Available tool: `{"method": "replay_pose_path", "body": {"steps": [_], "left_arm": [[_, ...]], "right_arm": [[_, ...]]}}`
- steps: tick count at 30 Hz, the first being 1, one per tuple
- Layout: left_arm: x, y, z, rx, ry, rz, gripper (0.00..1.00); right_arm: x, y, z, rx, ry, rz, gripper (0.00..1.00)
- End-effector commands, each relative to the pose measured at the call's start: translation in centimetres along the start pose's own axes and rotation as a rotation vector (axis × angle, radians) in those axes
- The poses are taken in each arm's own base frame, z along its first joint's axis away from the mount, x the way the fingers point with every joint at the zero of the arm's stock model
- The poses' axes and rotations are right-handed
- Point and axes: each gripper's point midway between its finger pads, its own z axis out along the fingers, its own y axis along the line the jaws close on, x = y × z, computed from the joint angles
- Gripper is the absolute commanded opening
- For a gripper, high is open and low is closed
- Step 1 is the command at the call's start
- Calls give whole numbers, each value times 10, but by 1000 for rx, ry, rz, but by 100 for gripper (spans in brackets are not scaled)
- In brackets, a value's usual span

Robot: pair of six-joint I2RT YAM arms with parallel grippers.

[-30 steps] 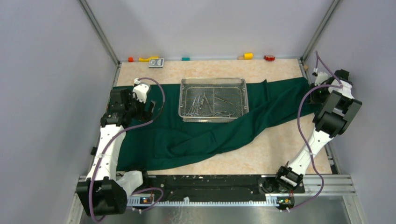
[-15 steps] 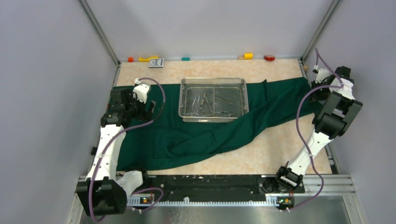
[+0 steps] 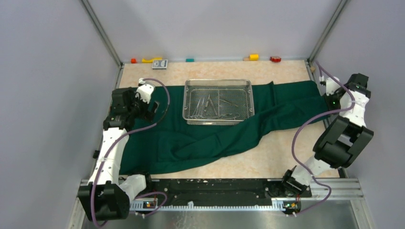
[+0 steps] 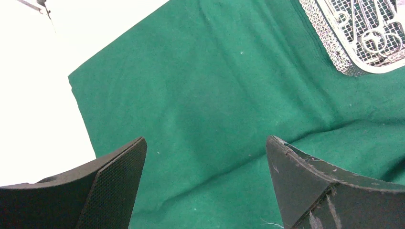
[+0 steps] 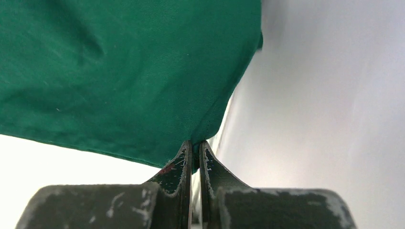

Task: Open and lay out the surgical kit
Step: Open the surgical kit at the center of the board.

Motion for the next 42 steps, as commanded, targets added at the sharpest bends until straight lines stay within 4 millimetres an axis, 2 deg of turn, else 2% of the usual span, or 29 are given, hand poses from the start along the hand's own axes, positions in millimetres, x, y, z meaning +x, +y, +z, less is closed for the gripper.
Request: {"method": "replay_pose_path", "body": {"steps": [1, 8, 10, 13, 17, 22, 27, 28, 30, 33, 35, 37, 39, 42], "left_arm": [[-15, 1, 1, 0, -85, 83, 99], [-4, -9, -1, 38, -88, 169, 99], [1, -11, -5, 39, -76, 204, 99], [10, -12, -14, 31, -49, 281, 99], [35, -9, -22, 15, 39, 366, 99], [60, 1, -29, -31, 150, 488, 99], [82, 2, -34, -9, 242, 573, 99], [87, 2, -36, 0, 268, 586, 99], [96, 4, -38, 5, 321, 607, 99], [101, 13, -38, -18, 375, 607, 99], [95, 15, -31, -28, 358, 572, 99], [87, 16, -23, -31, 331, 499, 99], [75, 16, -11, -38, 286, 417, 99], [56, 20, 7, -69, 210, 284, 99]], "right_arm": [[61, -5, -56, 99, 134, -126, 0], [150, -12, -119, 243, 307, -305, 0], [170, -10, -128, 248, 354, -357, 0], [193, -7, -138, 252, 412, -425, 0], [228, -2, -143, 233, 511, -524, 0], [254, 0, -145, 237, 592, -564, 0], [257, 6, -131, 245, 570, -577, 0], [258, 6, -128, 247, 571, -581, 2], [260, 7, -122, 256, 568, -585, 15], [249, 7, -115, 276, 486, -580, 44], [230, 10, -110, 270, 371, -564, 61], [204, 13, -110, 269, 243, -526, 72], [173, 16, -109, 256, 109, -471, 78], [121, 23, -111, 215, -72, -383, 81]]}}
